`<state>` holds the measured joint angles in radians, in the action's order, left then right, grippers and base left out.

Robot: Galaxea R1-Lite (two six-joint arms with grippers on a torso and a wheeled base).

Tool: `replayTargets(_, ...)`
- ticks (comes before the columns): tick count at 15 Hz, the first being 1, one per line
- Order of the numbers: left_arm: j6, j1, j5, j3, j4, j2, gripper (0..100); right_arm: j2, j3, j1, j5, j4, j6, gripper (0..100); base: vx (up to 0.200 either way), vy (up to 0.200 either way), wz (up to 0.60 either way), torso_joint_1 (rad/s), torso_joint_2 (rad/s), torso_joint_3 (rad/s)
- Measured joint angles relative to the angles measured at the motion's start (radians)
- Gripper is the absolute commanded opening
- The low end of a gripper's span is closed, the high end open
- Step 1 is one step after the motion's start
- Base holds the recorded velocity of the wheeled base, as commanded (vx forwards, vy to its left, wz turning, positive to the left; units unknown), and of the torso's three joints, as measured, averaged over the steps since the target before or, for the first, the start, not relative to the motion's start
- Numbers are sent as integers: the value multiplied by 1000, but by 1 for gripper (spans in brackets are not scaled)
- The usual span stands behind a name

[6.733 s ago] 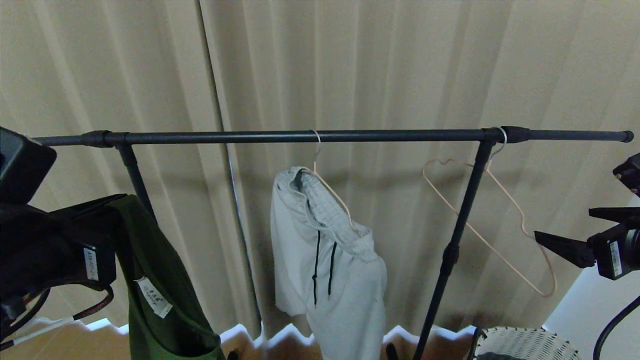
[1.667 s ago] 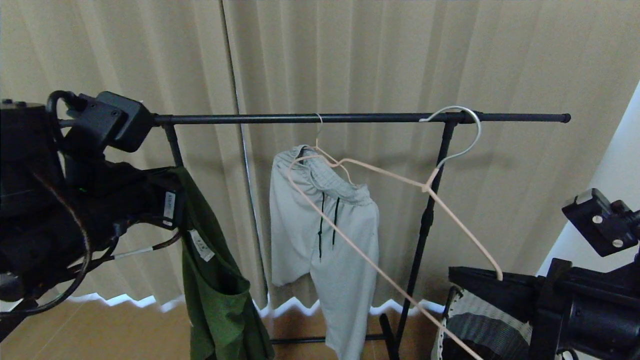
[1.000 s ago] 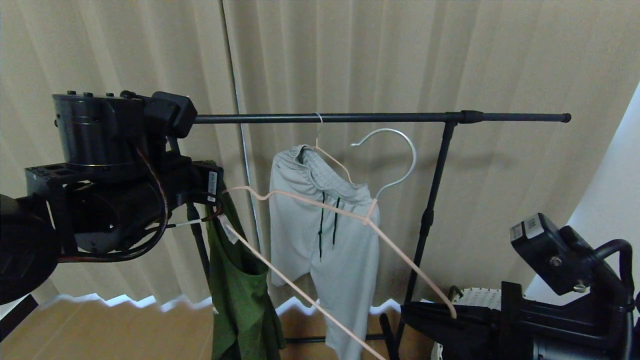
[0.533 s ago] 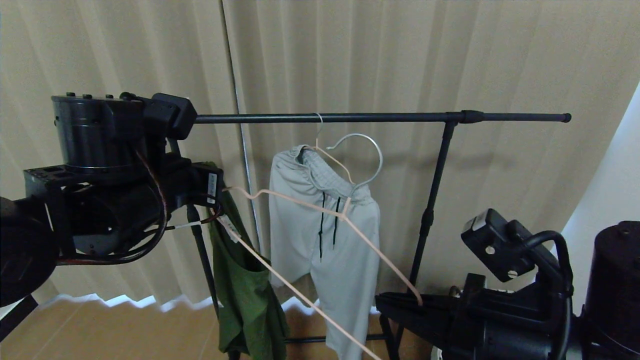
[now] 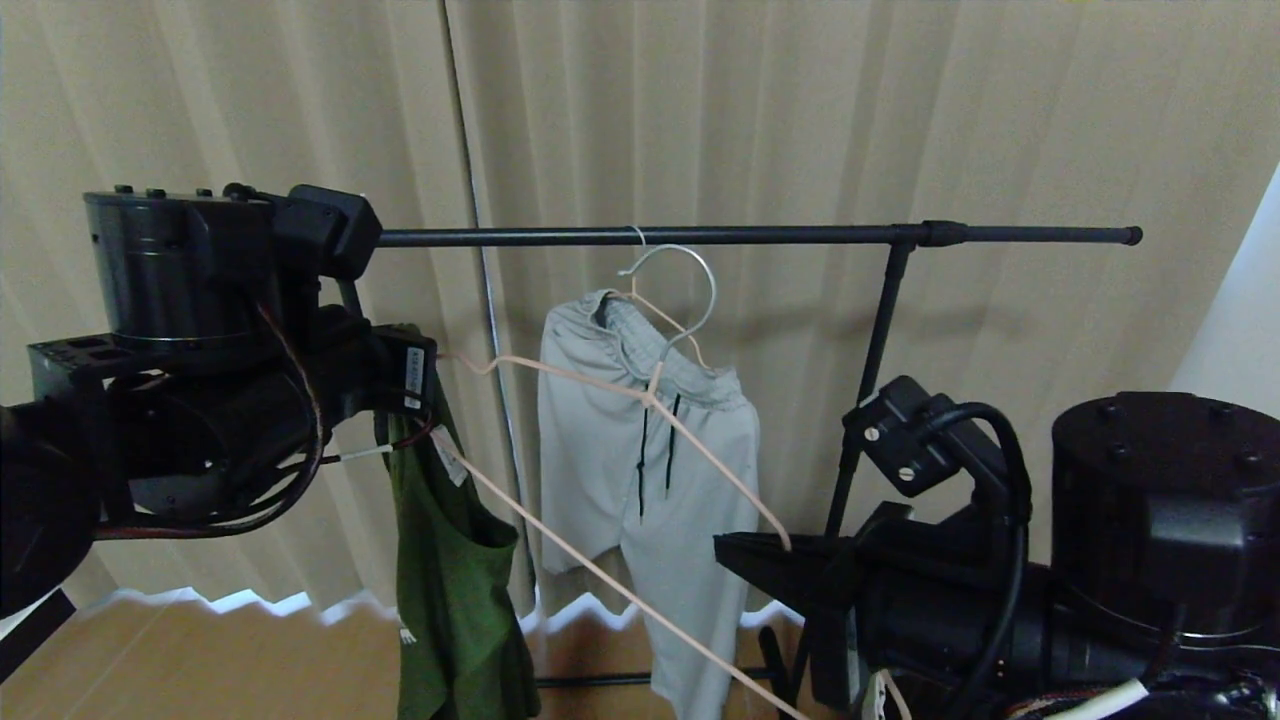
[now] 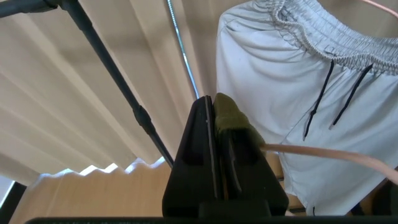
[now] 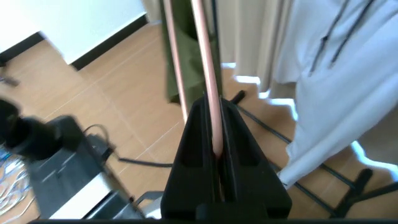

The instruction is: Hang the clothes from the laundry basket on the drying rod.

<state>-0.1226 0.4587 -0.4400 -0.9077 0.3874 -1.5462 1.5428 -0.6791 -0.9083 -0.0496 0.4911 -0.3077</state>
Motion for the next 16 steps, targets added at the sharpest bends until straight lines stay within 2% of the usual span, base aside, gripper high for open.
replayTargets(8, 0, 27, 0, 32, -11, 54, 0, 167, -160, -3, -21, 1, -12, 0, 0, 0, 0, 0, 0, 0)
replayTargets(14, 6, 103, 4, 35, -14, 89, 0, 278, -238, -6, -31, 46, -11, 0, 0, 0, 0, 0, 0, 0)
replayTargets(16, 21, 173, 14, 31, -11, 97, 0, 303, -255, -6, -32, 64, -10, 0, 0, 0, 0, 0, 0, 0)
